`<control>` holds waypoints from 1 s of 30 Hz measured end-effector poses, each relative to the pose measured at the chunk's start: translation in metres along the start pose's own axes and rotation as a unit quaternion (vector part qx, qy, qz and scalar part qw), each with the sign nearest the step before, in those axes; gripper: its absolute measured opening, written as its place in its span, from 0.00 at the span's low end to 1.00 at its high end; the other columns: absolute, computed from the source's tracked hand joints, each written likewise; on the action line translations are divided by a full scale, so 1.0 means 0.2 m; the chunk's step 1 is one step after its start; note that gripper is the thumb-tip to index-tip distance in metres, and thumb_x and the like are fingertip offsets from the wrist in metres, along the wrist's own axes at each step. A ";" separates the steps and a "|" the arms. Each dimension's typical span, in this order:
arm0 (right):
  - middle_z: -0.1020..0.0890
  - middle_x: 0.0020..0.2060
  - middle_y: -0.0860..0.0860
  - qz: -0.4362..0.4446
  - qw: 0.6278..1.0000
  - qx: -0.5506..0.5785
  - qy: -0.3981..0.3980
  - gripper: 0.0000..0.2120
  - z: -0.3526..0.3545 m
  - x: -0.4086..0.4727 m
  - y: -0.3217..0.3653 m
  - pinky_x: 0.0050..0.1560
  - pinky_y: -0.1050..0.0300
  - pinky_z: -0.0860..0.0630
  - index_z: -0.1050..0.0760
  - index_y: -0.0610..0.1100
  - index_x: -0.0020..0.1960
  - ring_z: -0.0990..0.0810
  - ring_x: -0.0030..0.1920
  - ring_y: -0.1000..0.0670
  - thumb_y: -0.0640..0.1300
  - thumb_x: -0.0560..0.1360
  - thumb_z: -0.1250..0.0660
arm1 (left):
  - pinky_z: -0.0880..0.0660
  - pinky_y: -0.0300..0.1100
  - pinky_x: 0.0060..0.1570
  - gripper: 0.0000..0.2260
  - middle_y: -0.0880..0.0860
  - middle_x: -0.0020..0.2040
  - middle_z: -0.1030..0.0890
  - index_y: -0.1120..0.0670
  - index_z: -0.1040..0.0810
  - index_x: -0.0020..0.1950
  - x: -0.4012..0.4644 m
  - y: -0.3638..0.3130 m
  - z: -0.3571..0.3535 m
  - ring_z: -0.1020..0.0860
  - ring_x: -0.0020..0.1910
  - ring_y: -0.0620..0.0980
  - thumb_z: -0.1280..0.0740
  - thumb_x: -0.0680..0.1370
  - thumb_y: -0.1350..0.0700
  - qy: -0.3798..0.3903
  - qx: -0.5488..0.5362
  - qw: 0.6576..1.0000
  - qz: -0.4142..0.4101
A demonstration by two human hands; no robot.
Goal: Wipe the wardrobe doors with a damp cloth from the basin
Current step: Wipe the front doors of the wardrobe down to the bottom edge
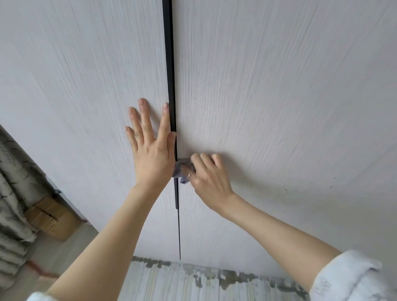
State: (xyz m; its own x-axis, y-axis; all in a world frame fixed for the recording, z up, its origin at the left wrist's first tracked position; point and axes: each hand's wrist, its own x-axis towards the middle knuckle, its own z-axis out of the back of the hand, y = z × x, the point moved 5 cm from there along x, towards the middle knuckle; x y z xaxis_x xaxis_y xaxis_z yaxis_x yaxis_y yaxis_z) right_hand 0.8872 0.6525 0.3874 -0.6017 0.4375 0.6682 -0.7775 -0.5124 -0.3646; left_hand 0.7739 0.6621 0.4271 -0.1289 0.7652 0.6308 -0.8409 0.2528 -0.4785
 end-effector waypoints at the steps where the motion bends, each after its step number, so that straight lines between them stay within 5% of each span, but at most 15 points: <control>1: 0.28 0.32 0.50 -0.011 1.000 -0.012 0.007 0.07 -0.02 -0.03 0.00 0.37 0.55 0.43 0.21 0.44 0.35 0.35 0.36 0.48 0.37 0.70 0.33 | 0.55 0.63 0.71 0.24 0.63 0.76 0.54 0.52 0.56 0.74 -0.01 0.01 -0.01 0.57 0.75 0.66 0.46 0.83 0.57 -0.003 -0.001 1.000 -0.001; 3: 0.26 0.32 0.52 0.045 0.993 -0.039 0.105 0.03 -0.11 -0.21 0.04 0.38 0.56 0.42 0.20 0.47 0.34 0.30 0.35 0.49 0.41 0.64 0.27 | 0.54 0.63 0.72 0.24 0.63 0.76 0.54 0.51 0.56 0.74 -0.03 0.02 -0.02 0.57 0.75 0.65 0.47 0.83 0.56 -0.012 0.006 1.000 -0.004; 5: 0.24 0.33 0.54 0.097 0.962 -0.056 0.247 0.09 -0.22 -0.45 0.03 0.38 0.57 0.41 0.21 0.49 0.32 0.25 0.34 0.51 0.44 0.56 0.21 | 0.54 0.62 0.72 0.23 0.63 0.77 0.55 0.50 0.57 0.75 -0.04 0.04 -0.06 0.57 0.75 0.64 0.49 0.83 0.56 -0.017 0.017 1.000 -0.006; 7: 0.24 0.32 0.54 0.104 0.952 -0.060 0.281 0.11 -0.24 -0.58 -0.03 0.38 0.57 0.41 0.22 0.49 0.31 0.24 0.33 0.51 0.44 0.54 0.20 | 0.54 0.62 0.72 0.23 0.63 0.77 0.56 0.50 0.57 0.76 -0.06 0.05 -0.08 0.58 0.75 0.64 0.50 0.83 0.56 -0.026 0.020 0.999 0.000; 10: 0.25 0.31 0.52 0.059 0.984 -0.038 0.165 0.03 -0.14 -0.55 -0.13 0.37 0.56 0.41 0.20 0.47 0.34 0.26 0.32 0.49 0.40 0.65 0.29 | 0.53 0.61 0.72 0.23 0.65 0.76 0.55 0.53 0.55 0.76 -0.12 0.04 -0.13 0.58 0.75 0.65 0.50 0.83 0.59 -0.039 0.011 0.999 0.026; 12: 0.27 0.30 0.50 -0.003 0.999 -0.005 0.032 0.14 -0.05 -0.46 -0.18 0.37 0.55 0.42 0.18 0.46 0.40 0.29 0.33 0.48 0.34 0.74 0.40 | 0.52 0.61 0.72 0.22 0.67 0.75 0.53 0.55 0.53 0.76 -0.16 0.04 -0.16 0.56 0.74 0.67 0.49 0.83 0.61 -0.049 0.006 0.998 0.032; 14: 0.26 0.31 0.49 -0.055 0.997 0.016 -0.050 0.14 0.00 -0.39 -0.23 0.37 0.54 0.43 0.17 0.45 0.45 0.33 0.35 0.48 0.32 0.74 0.39 | 0.53 0.60 0.73 0.22 0.69 0.75 0.52 0.57 0.52 0.75 -0.18 0.05 -0.19 0.55 0.74 0.68 0.49 0.82 0.62 -0.060 0.000 0.998 0.032; 16: 0.25 0.31 0.49 -0.067 0.995 0.020 -0.065 0.12 -0.01 -0.39 -0.24 0.38 0.54 0.44 0.17 0.45 0.48 0.35 0.36 0.48 0.33 0.73 0.34 | 0.54 0.59 0.73 0.22 0.69 0.74 0.51 0.58 0.51 0.75 -0.19 0.07 -0.21 0.54 0.74 0.69 0.49 0.82 0.62 -0.071 0.002 0.997 0.030; 19: 0.27 0.30 0.49 -0.027 0.999 0.004 0.019 0.12 -0.09 -0.55 -0.22 0.37 0.54 0.42 0.16 0.46 0.47 0.31 0.34 0.47 0.31 0.70 0.31 | 0.55 0.57 0.73 0.22 0.70 0.74 0.52 0.58 0.51 0.75 -0.25 0.11 -0.26 0.55 0.74 0.69 0.49 0.82 0.63 -0.066 0.006 0.997 0.036; 22: 0.28 0.30 0.50 -0.053 0.996 -0.006 0.071 0.23 -0.09 -0.71 -0.27 0.36 0.55 0.40 0.17 0.46 0.41 0.29 0.32 0.47 0.31 0.78 0.48 | 0.58 0.53 0.73 0.23 0.69 0.75 0.54 0.56 0.54 0.75 -0.30 0.13 -0.30 0.56 0.74 0.68 0.49 0.82 0.64 -0.054 -0.002 0.997 0.054; 26: 0.24 0.33 0.48 -0.107 0.994 0.013 -0.021 0.13 0.04 -0.62 -0.42 0.38 0.53 0.43 0.17 0.47 0.46 0.31 0.36 0.47 0.34 0.75 0.36 | 0.63 0.46 0.70 0.26 0.66 0.76 0.56 0.50 0.56 0.75 -0.31 0.10 -0.33 0.60 0.75 0.65 0.50 0.81 0.66 -0.064 -0.048 0.993 0.088; 30: 0.24 0.36 0.47 -0.139 0.986 0.041 -0.086 0.12 0.06 -0.56 -0.47 0.38 0.52 0.43 0.17 0.47 0.50 0.33 0.37 0.47 0.35 0.76 0.37 | 0.67 0.37 0.69 0.25 0.67 0.75 0.56 0.51 0.55 0.74 -0.31 0.08 -0.33 0.59 0.74 0.66 0.50 0.81 0.66 -0.081 -0.060 0.991 0.092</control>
State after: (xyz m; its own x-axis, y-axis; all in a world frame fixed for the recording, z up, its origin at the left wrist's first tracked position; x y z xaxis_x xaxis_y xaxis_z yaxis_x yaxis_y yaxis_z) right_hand 1.0302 0.6417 0.3542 -0.3223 0.4408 0.8377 -0.8865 -0.4510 -0.1037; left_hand 0.8025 0.6582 0.3393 -0.3647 0.7026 0.6111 -0.7276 0.1945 -0.6578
